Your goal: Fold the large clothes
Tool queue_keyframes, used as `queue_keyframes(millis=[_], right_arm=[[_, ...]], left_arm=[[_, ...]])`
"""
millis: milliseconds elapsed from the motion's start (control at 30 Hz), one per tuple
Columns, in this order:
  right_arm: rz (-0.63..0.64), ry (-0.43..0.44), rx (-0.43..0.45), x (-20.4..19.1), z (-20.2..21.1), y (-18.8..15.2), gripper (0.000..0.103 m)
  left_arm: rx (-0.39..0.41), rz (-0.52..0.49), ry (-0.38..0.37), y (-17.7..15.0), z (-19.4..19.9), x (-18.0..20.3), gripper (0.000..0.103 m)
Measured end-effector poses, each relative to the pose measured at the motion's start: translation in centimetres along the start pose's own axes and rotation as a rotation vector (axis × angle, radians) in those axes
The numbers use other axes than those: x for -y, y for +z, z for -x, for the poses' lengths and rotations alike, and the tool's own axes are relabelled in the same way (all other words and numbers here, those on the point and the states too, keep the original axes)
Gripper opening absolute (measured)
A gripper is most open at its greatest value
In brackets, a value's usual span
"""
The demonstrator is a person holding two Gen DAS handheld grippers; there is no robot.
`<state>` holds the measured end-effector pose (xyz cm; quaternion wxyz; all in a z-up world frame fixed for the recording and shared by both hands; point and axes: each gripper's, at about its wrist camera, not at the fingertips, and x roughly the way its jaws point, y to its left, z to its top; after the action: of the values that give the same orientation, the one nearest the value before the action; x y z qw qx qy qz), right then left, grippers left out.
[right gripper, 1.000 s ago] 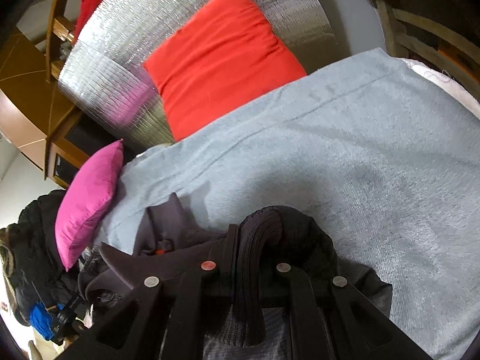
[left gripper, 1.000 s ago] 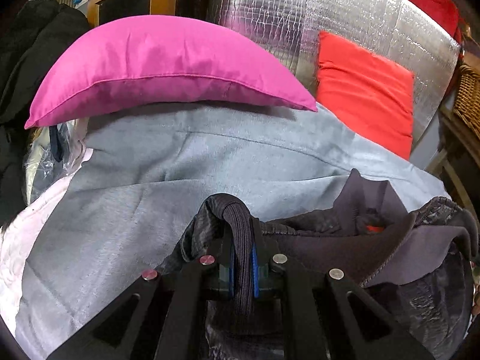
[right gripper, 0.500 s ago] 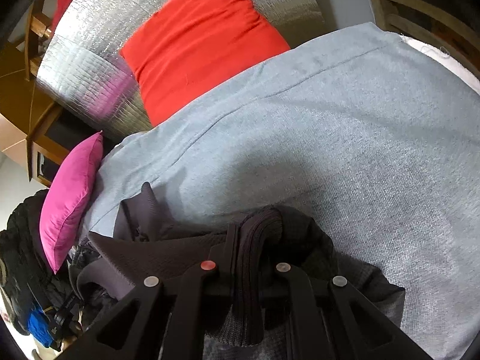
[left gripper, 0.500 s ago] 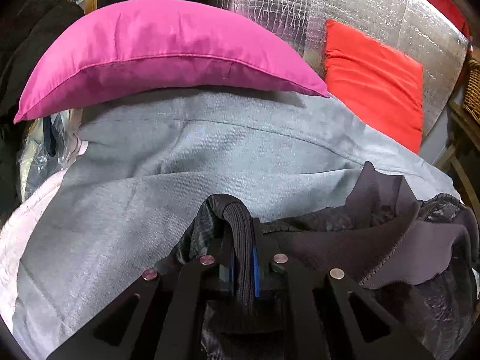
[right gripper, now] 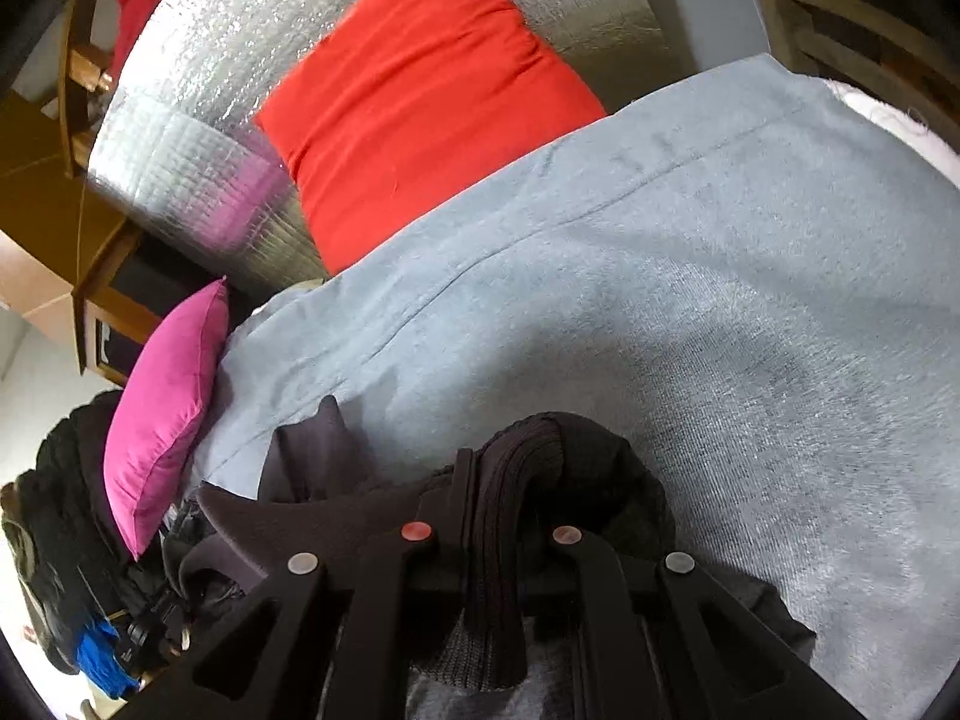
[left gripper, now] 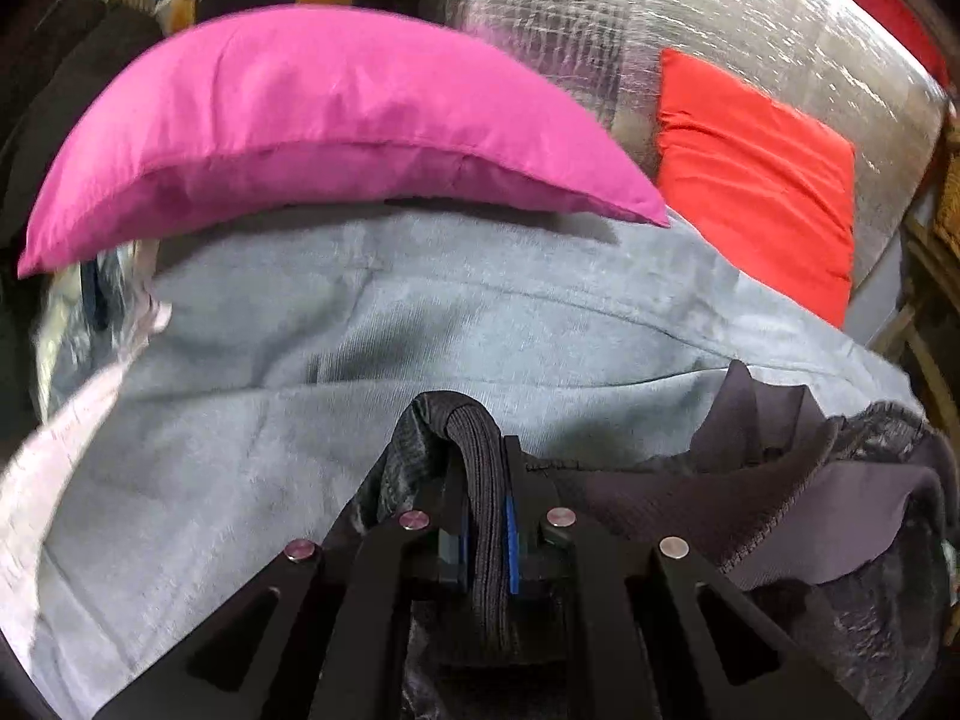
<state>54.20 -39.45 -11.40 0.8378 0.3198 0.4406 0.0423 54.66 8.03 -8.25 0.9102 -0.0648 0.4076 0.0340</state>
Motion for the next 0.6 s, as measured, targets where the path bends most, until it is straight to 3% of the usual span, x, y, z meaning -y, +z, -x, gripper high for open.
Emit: queue_keyframes(millis=[133, 300, 333, 400, 433, 467, 500, 533, 600], right_arm=[[-0.035, 0.007, -0.002, 0.4, -0.4, 0.3, 0.01], [-0.134, 0.073, -0.04, 1.6, -0.7, 0.5, 0.013], [-0.14, 0.083, -0.04, 1.6, -0.4, 0.5, 0.014], [-0.148, 0.099, -0.046, 1.3, 0.0, 0.5, 0.02], [-0.153, 0.108, -0.051, 1.2, 0.1, 0.5, 0.026], [-0.151, 0.13, -0.052, 0.9, 0.4, 0.5, 0.048], [-0.149, 0.153, -0.048, 0.6, 0.7, 0.6, 0.089], [-0.148, 0.178, -0.022, 0.3, 1.5, 0.7, 0.103], [-0.141, 0.176, 0.035, -0.2, 3.2, 1.2, 0.103]], left_arm=[[-0.043, 0.027, 0.004, 0.1, -1.1, -0.1, 0.013], [-0.097, 0.08, -0.077, 0.1, -1.3, -1.3, 0.017], [-0.107, 0.098, -0.095, 0.1, -1.1, -1.6, 0.023], [-0.12, 0.156, -0.154, 0.3, -0.5, -2.5, 0.044], [-0.11, 0.17, -0.159, 0.4, -0.1, -2.7, 0.065], [-0.079, 0.184, -0.136, 0.5, 0.6, -3.0, 0.083], [-0.026, 0.203, -0.088, 0.6, 1.6, -3.5, 0.088], [0.006, 0.213, -0.073, 0.6, 2.2, -3.9, 0.09], [0.034, 0.22, -0.073, 0.9, 3.3, -4.7, 0.09]])
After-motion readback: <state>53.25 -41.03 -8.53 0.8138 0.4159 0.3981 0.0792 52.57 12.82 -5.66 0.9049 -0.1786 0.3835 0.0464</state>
